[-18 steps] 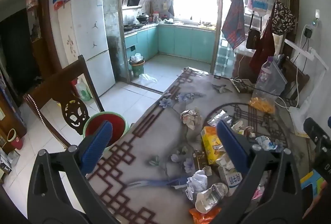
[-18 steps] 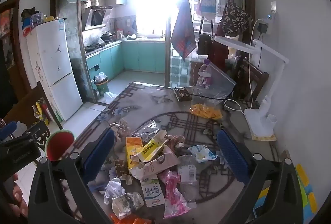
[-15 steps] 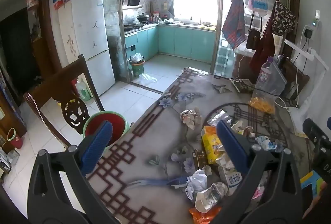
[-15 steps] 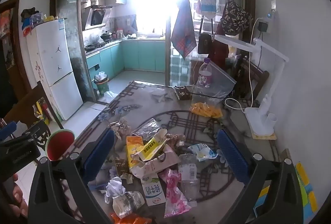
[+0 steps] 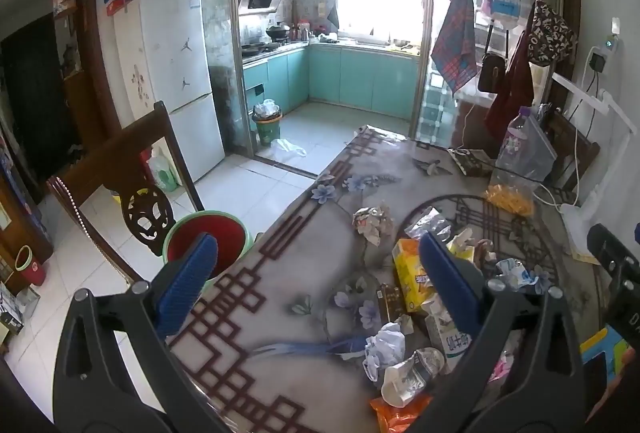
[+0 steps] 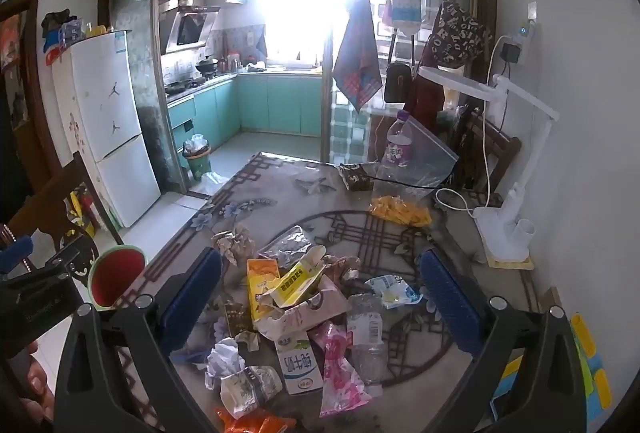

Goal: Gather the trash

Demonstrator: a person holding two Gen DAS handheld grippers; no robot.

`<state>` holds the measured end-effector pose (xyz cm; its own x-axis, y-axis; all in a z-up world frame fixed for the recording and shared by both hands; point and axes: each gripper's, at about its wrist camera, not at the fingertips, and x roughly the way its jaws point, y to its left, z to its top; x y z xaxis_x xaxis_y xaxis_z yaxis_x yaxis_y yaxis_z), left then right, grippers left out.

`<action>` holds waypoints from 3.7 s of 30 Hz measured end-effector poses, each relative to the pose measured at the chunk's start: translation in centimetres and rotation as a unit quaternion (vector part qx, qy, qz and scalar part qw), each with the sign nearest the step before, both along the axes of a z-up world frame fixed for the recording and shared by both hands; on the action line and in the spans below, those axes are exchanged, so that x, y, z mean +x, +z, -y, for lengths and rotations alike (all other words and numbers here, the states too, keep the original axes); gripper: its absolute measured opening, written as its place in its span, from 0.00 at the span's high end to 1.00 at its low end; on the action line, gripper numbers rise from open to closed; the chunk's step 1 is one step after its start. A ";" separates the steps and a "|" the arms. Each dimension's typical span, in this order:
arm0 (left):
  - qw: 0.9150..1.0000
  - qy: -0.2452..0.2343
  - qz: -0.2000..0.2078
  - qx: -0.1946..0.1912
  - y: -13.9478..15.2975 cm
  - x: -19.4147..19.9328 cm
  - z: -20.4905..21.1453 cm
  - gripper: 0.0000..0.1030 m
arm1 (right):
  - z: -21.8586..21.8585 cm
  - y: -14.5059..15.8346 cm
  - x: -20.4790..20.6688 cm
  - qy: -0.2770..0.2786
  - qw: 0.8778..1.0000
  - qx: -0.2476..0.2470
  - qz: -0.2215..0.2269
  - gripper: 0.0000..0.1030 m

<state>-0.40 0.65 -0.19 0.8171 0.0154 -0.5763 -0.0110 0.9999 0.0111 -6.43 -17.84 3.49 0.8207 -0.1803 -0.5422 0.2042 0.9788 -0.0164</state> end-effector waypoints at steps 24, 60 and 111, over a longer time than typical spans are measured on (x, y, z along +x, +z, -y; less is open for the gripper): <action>1.000 -0.005 0.004 0.004 -0.3 -0.1 -0.3 0.04 | -0.3 0.1 -0.1 0.001 1.000 -0.001 -0.003 0.07; 1.000 -0.002 0.001 0.010 -0.5 0.2 -0.4 0.04 | -0.1 -1.3 0.8 -0.003 1.000 0.001 -0.019 0.07; 0.931 -0.145 -0.324 -0.086 -24.2 7.0 3.9 0.21 | 8.0 -15.6 -2.0 0.056 0.944 0.271 -0.181 0.55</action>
